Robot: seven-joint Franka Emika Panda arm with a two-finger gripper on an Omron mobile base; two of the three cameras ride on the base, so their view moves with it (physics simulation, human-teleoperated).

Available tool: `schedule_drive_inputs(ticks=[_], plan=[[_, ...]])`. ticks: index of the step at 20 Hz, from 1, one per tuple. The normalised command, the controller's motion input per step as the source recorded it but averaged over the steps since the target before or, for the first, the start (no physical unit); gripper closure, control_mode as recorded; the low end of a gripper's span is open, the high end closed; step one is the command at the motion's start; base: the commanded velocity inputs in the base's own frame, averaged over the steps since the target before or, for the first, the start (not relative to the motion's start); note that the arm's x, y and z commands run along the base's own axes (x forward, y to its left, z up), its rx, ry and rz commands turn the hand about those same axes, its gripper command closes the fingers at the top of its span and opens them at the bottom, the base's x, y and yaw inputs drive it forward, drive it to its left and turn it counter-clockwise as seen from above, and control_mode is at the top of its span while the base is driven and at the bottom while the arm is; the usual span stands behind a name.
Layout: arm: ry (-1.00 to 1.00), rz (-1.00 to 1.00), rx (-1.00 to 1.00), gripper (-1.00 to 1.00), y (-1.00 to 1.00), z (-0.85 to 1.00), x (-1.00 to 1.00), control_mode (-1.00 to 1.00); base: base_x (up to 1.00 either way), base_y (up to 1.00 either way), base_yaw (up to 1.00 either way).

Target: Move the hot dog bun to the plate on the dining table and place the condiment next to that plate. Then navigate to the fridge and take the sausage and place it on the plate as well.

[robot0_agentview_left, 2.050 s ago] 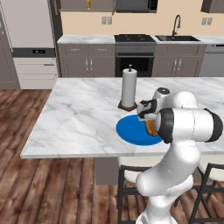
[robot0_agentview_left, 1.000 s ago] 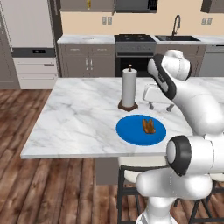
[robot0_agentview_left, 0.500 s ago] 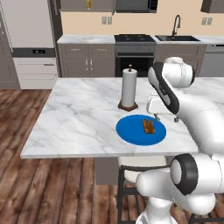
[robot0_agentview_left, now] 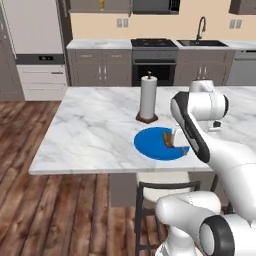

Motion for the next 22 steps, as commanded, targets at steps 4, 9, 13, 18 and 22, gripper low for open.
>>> schedule_drive_inputs(ticks=[4,9,13,18,22], plan=[[0.0,0.0,0.0,-1.0,0.0,0.0,0.0,1.0,-0.44,1.0,0.02],[0.0,0.0,0.0,-1.0,0.0,0.0,0.0,1.0,-0.07,1.0,0.03],[0.0,0.0,0.0,-1.0,0.0,0.0,0.0,1.0,0.0,1.0,0.01],[0.0,0.0,0.0,-1.0,0.0,0.0,0.0,1.0,0.02,1.0,0.0],[0.0,0.0,0.0,-1.0,0.0,0.0,0.0,1.0,0.09,1.0,0.0]])
